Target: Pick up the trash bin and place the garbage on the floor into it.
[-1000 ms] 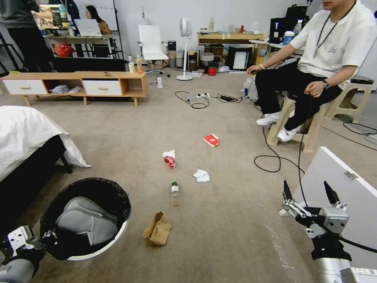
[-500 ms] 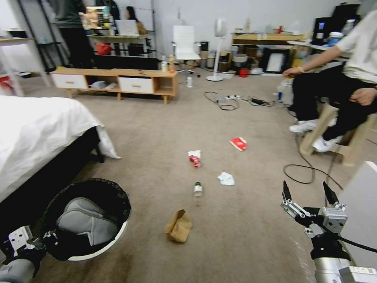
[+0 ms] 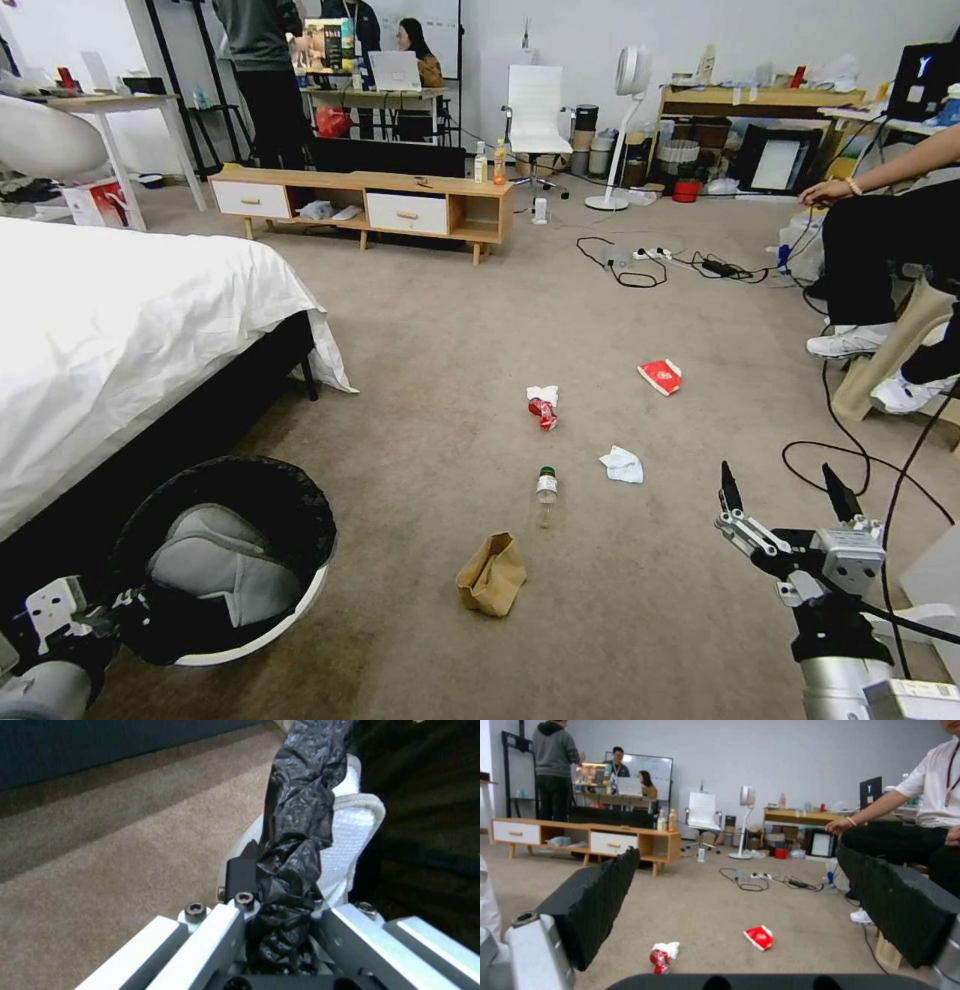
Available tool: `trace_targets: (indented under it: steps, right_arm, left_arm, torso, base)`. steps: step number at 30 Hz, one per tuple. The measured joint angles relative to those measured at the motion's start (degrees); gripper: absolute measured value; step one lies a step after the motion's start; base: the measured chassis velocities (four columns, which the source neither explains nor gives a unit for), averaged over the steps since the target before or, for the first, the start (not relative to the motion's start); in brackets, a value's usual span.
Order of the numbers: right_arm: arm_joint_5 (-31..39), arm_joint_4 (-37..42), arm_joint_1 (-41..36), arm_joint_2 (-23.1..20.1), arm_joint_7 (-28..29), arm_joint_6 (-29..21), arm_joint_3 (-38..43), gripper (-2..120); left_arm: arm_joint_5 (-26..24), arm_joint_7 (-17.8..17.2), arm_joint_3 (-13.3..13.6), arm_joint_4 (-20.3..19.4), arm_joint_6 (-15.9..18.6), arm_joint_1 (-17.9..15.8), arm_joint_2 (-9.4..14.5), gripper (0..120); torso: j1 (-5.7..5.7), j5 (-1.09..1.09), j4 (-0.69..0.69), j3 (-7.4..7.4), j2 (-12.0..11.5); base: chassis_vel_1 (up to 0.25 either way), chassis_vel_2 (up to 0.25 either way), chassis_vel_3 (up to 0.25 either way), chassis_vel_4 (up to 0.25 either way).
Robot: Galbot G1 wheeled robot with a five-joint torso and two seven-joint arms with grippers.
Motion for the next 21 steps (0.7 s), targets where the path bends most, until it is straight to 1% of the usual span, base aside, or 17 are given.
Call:
trace_targets:
  steps: [2, 5, 14, 17, 21]
  right_arm:
    - [0.0, 0.01, -0.05, -0.02, 0.0, 0.01, 0.02, 100]
    - [-0.02, 0.09, -0.22, -0.03, 0.0, 0.07, 0.04, 100]
    - [-0.13, 0.13, -0.69, -0.13, 0.01, 0.48, 0.31, 100]
    - [-0.14, 0.14, -0.71, -0.15, 0.01, 0.51, 0.35, 100]
    - [-0.16, 0.14, -0.74, -0.2, 0.02, 0.52, 0.41, 100]
  left_arm:
    - [0.03, 0.05, 0.0, -0.02, 0.0, 0.01, -0.05, 1]
    - [0.17, 0.14, 0.0, -0.06, 0.01, 0.14, -0.18, 1]
    - [1.2, 0.88, 0.16, -0.23, 0.0, 0.29, -0.52, 1]
    - [1.39, 1.0, 0.22, -0.24, 0.0, 0.3, -0.62, 1]
    - [1.74, 1.22, 0.36, -0.27, 0.0, 0.31, -0.78, 1]
  torso:
    - [0.0, 0.0, -0.01, 0.0, 0.0]
    - [0.0, 0.0, 0.03, 0.0, 0.0]
    - [0.0, 0.0, 0.02, 0.0, 0.0]
    - [0.0, 0.0, 0.03, 0.0, 0.0]
    - [0.0, 0.0, 0.03, 0.0, 0.0]
  base:
    - [0.0, 0.0, 0.0, 0.0]
    - [0.0, 0.0, 0.0, 0.0]
    - [0.0, 0.0, 0.0, 0.0]
    - [-0.054, 0.044, 0.064, -0.048]
    - [-0.116, 0.095, 0.116, -0.106]
